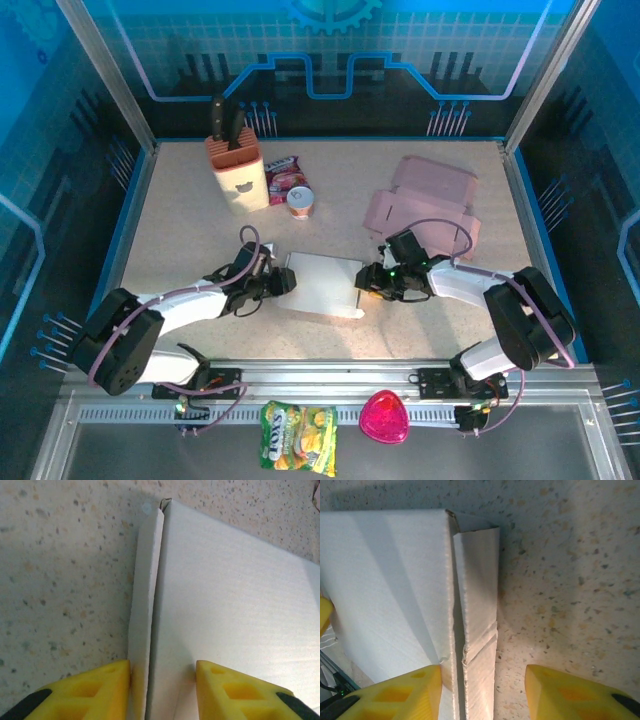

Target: Fold the paper box

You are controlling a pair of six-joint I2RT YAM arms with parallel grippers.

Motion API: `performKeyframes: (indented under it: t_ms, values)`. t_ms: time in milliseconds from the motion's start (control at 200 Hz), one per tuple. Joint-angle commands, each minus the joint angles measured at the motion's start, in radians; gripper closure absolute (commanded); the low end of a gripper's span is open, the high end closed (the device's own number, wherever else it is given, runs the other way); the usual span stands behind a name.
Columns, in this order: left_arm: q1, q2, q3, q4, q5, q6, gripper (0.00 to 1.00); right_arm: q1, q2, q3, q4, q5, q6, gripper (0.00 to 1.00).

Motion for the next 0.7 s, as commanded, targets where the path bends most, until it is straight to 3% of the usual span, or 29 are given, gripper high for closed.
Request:
performKeyframes:
  t_ms: [0,320,695]
  values:
    - [-0.035,-0.042,-0.043,-0.013,-0.044,-0.046,0.64,-0.03,0.012,0.028,-0.046,-0.026,-0.064,0.54]
    - [-0.075,-0.123,-0.105,0.009,-0.057,-0.105,0.7,-0.046,0.036,0.039,-0.05,-0.094,-0.136,0.61]
    - [-0.106,-0.103,-0.098,0.021,-0.069,-0.124,0.71,0.009,0.061,0.029,0.026,-0.123,-0.068,0.72]
